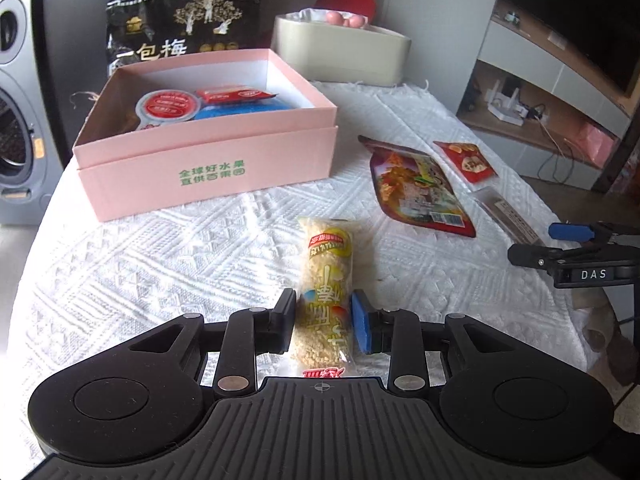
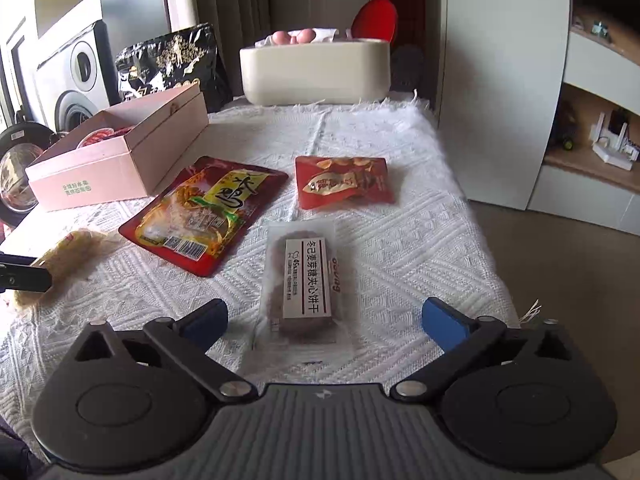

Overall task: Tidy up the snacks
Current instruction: 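Grasp the red egg snack packet with the right gripper while the left gripper holds the yellow packet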

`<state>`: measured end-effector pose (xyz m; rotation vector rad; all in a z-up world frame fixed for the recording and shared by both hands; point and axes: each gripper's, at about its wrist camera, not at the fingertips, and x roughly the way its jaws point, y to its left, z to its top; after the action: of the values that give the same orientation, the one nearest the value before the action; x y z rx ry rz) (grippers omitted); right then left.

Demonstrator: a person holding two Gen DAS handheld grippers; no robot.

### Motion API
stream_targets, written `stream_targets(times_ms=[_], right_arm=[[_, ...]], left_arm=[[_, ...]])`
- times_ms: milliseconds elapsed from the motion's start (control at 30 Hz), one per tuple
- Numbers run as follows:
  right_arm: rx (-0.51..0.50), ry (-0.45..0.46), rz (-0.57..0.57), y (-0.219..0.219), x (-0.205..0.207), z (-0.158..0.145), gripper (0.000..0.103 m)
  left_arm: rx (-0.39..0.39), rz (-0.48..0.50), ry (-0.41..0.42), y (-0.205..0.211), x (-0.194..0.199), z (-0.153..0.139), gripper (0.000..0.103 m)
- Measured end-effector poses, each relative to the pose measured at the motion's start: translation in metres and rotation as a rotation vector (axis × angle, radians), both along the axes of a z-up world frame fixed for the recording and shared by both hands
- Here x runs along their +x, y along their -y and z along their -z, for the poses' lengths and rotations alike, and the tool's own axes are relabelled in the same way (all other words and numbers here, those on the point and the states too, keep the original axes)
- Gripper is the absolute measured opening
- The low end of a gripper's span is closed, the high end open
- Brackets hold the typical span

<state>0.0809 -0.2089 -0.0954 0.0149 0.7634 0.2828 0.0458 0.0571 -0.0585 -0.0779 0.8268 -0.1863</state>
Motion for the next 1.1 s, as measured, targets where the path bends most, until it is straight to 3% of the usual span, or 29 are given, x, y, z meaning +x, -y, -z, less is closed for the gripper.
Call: stream_targets(times_ms=[200, 233, 467, 667, 700, 767, 800, 967, 1100], right_arm=[[-0.058, -0.031, -0.049, -0.009, 0.006, -0.005, 0.103], [-0.052, -0.034, -0.048, -0.008, 0.010, -0.008, 0.099], [-0.062, 0.092, 0.016, -0.017, 0.063, -0.037, 0.096], [-0.003, -0.067, 0.036, -0.023, 0.135, -0.015, 0.095], [-0.007, -0.082, 0.053, -0.023, 0.139, -0.009, 0.091], [-0.033, -0.046, 0.045, -0.027, 0.133, -0.009, 0.079], [-0.053, -0.043, 0.031, -0.030, 0.128, -0.010, 0.077], [-0.078, 0.037, -0.006, -0.032, 0.093, -0.030, 0.076], [-0.037, 0.069, -0.055, -0.030, 0.061, -0.053, 0.077]], left_arm=[[-0.014, 0.016, 0.006, 0.009, 0.014, 0.005, 0.036], [-0.018, 0.012, 0.007, 0.009, 0.016, 0.006, 0.036], [-0.065, 0.006, 0.011, 0.006, 0.024, 0.009, 0.036], [-0.083, 0.018, 0.015, 0.002, 0.024, 0.010, 0.036], [-0.077, 0.022, 0.018, 0.003, 0.024, 0.010, 0.036], [-0.061, 0.030, 0.026, 0.005, 0.022, 0.010, 0.036], [-0.052, 0.031, 0.034, 0.007, 0.020, 0.010, 0.036], [0.011, 0.030, 0.047, 0.017, 0.018, 0.011, 0.036], [0.018, 0.031, 0.048, 0.017, 0.018, 0.010, 0.036]])
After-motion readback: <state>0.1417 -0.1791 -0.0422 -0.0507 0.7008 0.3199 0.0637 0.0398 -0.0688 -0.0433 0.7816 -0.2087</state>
